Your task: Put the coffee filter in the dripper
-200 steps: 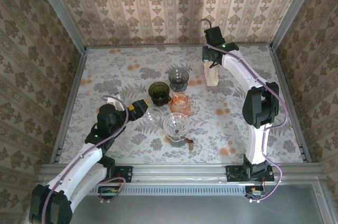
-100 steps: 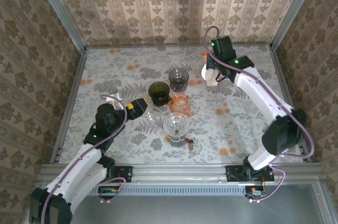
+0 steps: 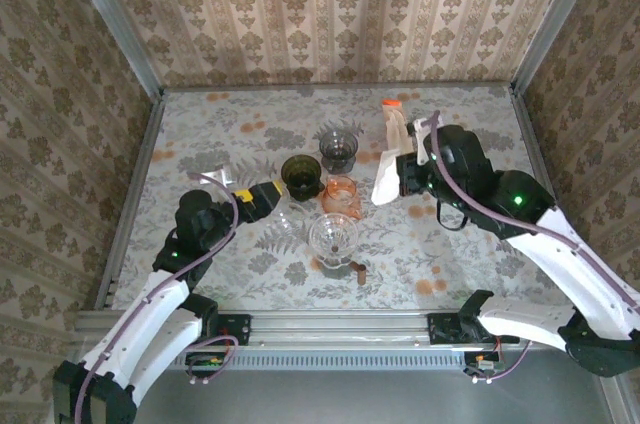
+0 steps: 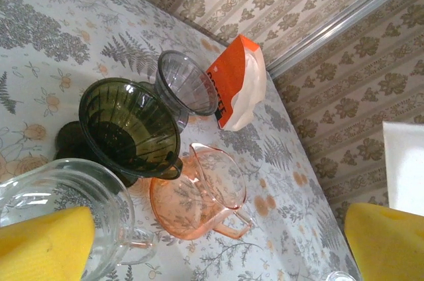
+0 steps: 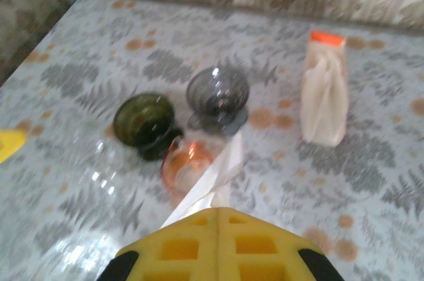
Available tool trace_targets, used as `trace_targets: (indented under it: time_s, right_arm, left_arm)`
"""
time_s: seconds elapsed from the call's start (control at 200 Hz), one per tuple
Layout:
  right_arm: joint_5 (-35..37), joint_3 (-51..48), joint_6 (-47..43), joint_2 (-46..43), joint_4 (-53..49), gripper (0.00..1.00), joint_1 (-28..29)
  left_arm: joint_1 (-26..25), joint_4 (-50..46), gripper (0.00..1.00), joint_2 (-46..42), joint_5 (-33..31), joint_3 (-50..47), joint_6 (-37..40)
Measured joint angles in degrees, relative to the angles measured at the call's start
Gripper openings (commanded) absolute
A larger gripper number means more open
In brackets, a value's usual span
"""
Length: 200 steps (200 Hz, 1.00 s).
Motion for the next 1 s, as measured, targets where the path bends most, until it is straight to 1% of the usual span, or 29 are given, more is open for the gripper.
trace_targets:
  time_s: [0.2, 0.285, 0.375, 0.48, 0.68, 1.0]
  right_arm:
    - [-6.1, 7.6, 4.1, 1.2, -11.9, 0.0, 6.8]
    - [-8.8, 11.0, 5.8, 2.8, -15.2, 0.0, 9.3]
    - [-11.7, 12.2, 7.6, 4.5, -17.4, 0.0, 11.0]
    - [-15.1, 12.3, 9.1, 7.0, -19.1, 0.0, 11.5]
    - [-21.5, 12.5, 10.3, 11.3, -19.4, 0.0, 11.9]
    - [-25.4, 17.6, 9.8, 18.6, -19.3, 0.0, 11.6]
  left_arm:
    - [-0.9, -0.3, 0.99, 0.0, 0.5, 0.0, 0.4]
    - [-1.4, -0.3, 0.99, 0.0, 0.6, 0.0, 0.5]
    - [-1.8, -0.4, 0.99, 0.0, 0.6, 0.0, 0.8]
    - [-1.9, -0.4, 0.99, 0.0, 1.0, 0.0, 1.4]
    - [-1.9, -1.4, 0.98, -0.3, 1.3, 0.0, 2.8]
    - [-1.9, -1.3, 0.98, -0.6, 2.6, 0.0, 3.3]
